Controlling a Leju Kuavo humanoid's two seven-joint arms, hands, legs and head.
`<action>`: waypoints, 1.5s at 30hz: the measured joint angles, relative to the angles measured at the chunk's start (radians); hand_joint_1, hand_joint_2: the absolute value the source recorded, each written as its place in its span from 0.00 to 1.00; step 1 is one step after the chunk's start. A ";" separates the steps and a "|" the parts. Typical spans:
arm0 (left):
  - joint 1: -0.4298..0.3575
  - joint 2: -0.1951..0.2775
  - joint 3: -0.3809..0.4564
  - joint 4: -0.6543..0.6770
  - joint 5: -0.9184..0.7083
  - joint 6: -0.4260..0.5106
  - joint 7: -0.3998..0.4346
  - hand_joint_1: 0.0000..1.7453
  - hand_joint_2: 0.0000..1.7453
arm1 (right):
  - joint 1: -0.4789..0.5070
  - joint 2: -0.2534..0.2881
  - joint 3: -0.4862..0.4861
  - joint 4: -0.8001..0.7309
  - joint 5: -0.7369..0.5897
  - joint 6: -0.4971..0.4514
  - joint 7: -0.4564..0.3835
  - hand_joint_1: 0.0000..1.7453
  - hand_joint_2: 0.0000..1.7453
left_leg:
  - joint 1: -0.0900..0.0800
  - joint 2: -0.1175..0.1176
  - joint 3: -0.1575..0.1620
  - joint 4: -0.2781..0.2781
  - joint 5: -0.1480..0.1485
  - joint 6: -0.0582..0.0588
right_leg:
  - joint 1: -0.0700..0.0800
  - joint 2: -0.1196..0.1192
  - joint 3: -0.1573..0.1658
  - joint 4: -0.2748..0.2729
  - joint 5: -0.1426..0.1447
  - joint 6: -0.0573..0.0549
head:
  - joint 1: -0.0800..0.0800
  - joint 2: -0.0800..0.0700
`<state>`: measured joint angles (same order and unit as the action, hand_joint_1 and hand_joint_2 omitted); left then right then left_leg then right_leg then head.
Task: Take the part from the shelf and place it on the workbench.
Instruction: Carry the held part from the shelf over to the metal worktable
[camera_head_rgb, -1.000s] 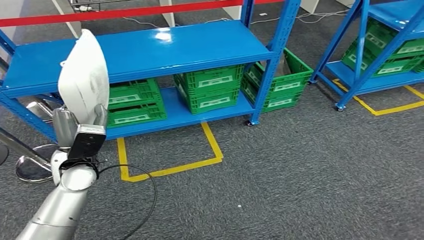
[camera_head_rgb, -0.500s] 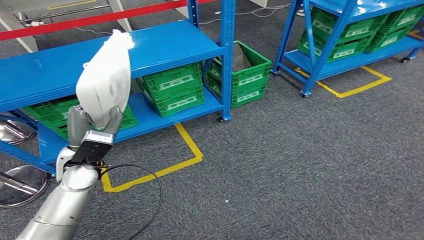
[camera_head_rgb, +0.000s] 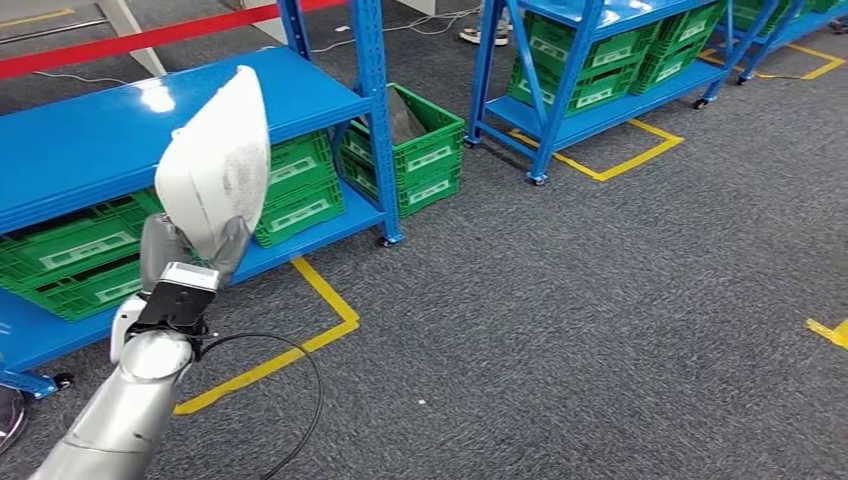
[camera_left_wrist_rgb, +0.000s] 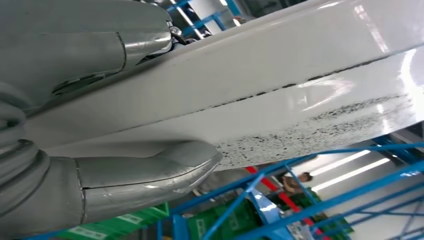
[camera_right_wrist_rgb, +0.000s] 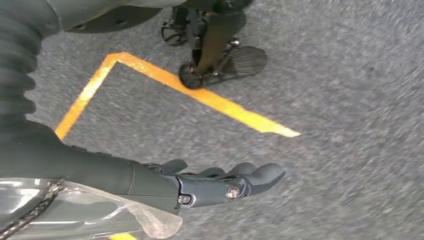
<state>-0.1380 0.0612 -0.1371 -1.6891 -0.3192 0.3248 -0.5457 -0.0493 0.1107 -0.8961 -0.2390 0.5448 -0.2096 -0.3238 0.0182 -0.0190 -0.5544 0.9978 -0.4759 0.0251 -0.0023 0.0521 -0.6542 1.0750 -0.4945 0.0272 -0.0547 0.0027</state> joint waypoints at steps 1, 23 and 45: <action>0.001 -0.001 0.001 0.000 0.005 -0.007 -0.002 1.00 1.00 | -0.001 -0.001 0.000 0.000 0.007 -0.009 0.002 0.00 1.00 | -0.001 0.013 0.000 0.000 0.000 0.002 | -0.001 -0.028 -0.029 0.060 -0.030 0.005 | 0.004 0.000; 0.019 0.007 0.011 0.014 0.073 -0.150 -0.030 1.00 1.00 | 0.004 -0.069 -0.021 0.003 0.106 -0.035 0.262 0.00 1.00 | -0.004 -0.017 -0.043 0.121 -0.039 -0.024 | -0.003 0.038 0.064 -0.072 0.035 -0.033 | 0.000 0.000; 0.004 0.010 0.014 0.013 0.084 -0.189 -0.040 1.00 1.00 | 0.003 -0.057 -0.019 0.020 0.145 0.058 0.371 0.00 1.00 | -0.013 0.103 0.008 0.045 -0.059 -0.027 | 0.004 -0.082 0.061 -0.077 0.034 -0.031 | 0.011 0.000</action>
<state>-0.1339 0.0715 -0.1232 -1.6756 -0.2350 0.1354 -0.5861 -0.0467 0.0533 -0.9150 -0.2194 0.6900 -0.1520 0.0472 0.0052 0.0841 -0.5463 1.0428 -0.5348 -0.0022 0.0019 -0.0302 -0.5937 0.9976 -0.4602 -0.0040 -0.0437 0.0027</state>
